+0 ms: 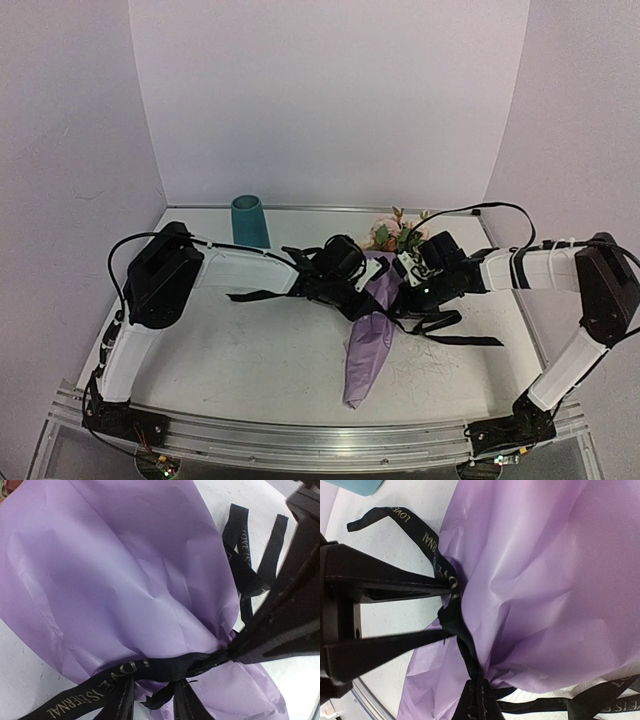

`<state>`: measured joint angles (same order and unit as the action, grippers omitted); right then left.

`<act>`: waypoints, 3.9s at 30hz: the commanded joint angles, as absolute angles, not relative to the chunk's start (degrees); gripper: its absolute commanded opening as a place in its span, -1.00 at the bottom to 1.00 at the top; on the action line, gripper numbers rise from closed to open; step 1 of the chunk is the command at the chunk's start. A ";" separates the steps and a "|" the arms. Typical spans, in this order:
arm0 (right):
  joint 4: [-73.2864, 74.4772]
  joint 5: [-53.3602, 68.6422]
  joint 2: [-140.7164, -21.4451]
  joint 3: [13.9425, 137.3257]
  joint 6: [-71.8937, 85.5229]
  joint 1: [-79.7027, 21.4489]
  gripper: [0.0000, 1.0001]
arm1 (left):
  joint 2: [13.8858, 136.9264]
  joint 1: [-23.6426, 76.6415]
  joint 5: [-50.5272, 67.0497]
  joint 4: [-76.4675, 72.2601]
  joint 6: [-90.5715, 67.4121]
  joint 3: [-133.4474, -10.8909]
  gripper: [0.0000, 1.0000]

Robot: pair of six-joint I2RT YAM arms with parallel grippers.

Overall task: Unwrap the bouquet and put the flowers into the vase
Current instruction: Untie the ribbon from the wrapping paper.

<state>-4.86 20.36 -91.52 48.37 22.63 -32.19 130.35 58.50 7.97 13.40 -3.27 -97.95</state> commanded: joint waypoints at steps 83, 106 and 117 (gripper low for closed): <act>4.13 16.29 -88.33 49.92 23.33 -32.61 -0.89 | 132.75 59.52 19.03 13.66 -0.43 -103.84 -0.51; 5.14 10.70 -86.27 47.24 27.30 -32.61 -0.87 | 129.48 59.59 8.05 13.14 -1.68 -100.12 -1.00; 6.68 8.44 -84.75 44.66 29.93 -32.61 -0.88 | 123.66 59.50 8.65 10.52 -6.70 -92.73 -1.00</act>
<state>3.13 9.88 -87.02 46.39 28.61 -32.52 128.95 59.65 8.78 12.79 -3.75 -95.19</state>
